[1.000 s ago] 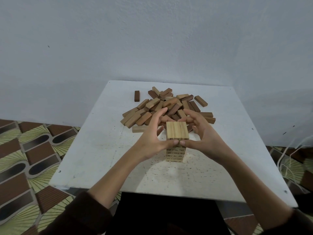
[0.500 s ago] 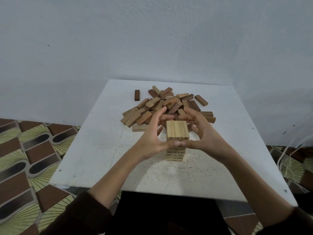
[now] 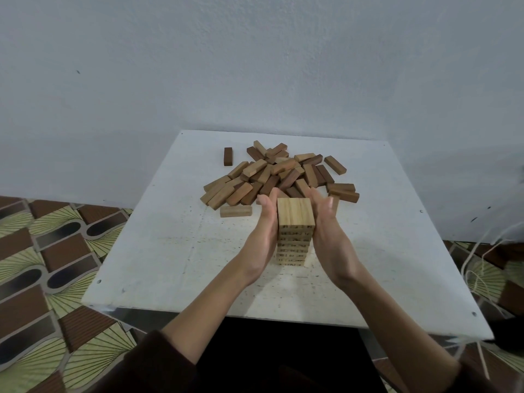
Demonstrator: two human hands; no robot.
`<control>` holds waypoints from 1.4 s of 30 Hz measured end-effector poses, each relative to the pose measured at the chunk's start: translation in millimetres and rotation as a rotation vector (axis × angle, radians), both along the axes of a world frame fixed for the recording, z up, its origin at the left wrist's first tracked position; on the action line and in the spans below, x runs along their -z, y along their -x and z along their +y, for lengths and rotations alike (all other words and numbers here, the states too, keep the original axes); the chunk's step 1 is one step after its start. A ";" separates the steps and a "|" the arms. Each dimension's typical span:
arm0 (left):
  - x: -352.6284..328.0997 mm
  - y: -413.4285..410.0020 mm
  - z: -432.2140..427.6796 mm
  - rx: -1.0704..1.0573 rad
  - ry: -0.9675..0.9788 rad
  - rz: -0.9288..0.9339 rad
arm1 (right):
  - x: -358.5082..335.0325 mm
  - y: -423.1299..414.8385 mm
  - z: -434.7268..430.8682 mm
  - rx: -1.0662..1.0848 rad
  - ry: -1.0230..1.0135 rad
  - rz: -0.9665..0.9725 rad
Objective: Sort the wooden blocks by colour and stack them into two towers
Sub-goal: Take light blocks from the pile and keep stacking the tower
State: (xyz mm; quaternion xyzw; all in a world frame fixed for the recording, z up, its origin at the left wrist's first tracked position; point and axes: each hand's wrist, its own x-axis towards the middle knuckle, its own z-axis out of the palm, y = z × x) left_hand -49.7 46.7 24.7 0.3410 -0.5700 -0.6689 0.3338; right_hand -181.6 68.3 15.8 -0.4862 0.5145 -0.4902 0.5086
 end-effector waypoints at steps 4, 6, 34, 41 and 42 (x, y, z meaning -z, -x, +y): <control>-4.3 2.3 -0.2 0.005 -0.035 0.052 | -1.5 -2.7 1.8 -0.012 -0.012 -0.048; -3.1 3.0 -0.4 -0.003 -0.039 0.058 | -2.4 -3.7 2.1 -0.019 -0.010 -0.052; 36.9 -43.9 -83.3 -0.472 0.354 -0.399 | -9.9 46.9 -102.7 -0.070 0.087 0.617; 58.6 -35.8 -147.9 -0.240 0.746 -0.933 | 8.9 14.0 -184.3 -0.502 0.294 1.059; 59.6 -35.2 -150.7 -0.199 0.752 -0.992 | 13.0 9.5 -186.6 -0.556 0.318 1.114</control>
